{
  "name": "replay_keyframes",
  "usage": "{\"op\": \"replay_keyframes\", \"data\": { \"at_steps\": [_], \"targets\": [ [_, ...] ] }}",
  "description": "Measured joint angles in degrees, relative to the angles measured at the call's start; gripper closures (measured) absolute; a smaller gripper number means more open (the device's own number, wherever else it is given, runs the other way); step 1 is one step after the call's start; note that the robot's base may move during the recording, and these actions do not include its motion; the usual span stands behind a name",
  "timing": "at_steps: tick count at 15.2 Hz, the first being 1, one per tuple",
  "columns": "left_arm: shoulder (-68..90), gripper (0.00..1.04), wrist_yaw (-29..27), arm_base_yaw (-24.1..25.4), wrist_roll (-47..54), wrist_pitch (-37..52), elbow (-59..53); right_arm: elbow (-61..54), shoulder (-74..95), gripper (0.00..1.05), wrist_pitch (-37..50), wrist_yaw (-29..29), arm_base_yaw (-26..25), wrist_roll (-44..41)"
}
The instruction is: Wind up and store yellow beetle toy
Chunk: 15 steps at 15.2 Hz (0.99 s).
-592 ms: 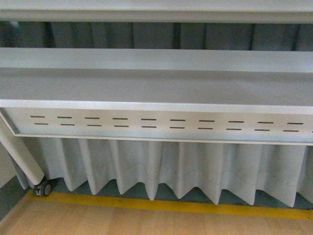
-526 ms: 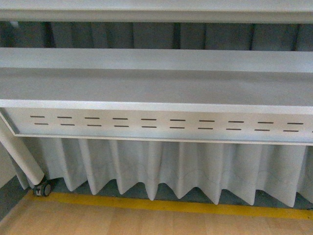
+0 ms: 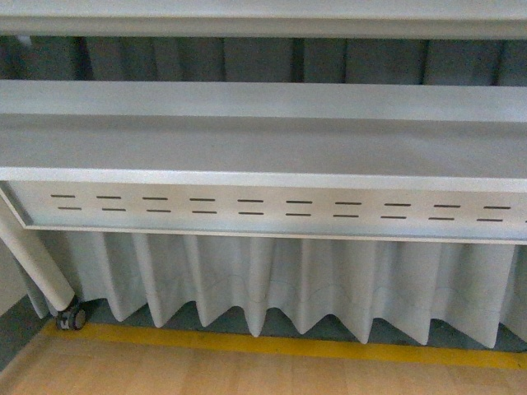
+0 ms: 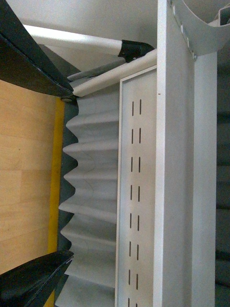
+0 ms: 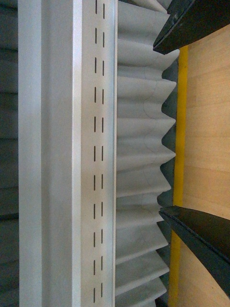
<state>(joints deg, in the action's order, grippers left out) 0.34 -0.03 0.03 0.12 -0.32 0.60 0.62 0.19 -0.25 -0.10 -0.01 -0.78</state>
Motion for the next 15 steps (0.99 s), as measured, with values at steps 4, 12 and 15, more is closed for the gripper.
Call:
{"op": "replay_keyframes", "data": {
  "at_steps": [4, 12, 15],
  "targets": [
    [0.0, 0.07, 0.0, 0.0, 0.0, 0.0, 0.0, 0.0, 0.0, 0.07, 0.0, 0.0, 0.0, 0.0],
    [0.0, 0.07, 0.0, 0.0, -0.1, 0.1, 0.0, 0.0, 0.0, 0.07, 0.0, 0.1, 0.0, 0.0],
    [0.0, 0.07, 0.0, 0.0, -0.1, 0.0, 0.0, 0.0, 0.0, 0.07, 0.0, 0.1, 0.0, 0.0]
  ]
}}
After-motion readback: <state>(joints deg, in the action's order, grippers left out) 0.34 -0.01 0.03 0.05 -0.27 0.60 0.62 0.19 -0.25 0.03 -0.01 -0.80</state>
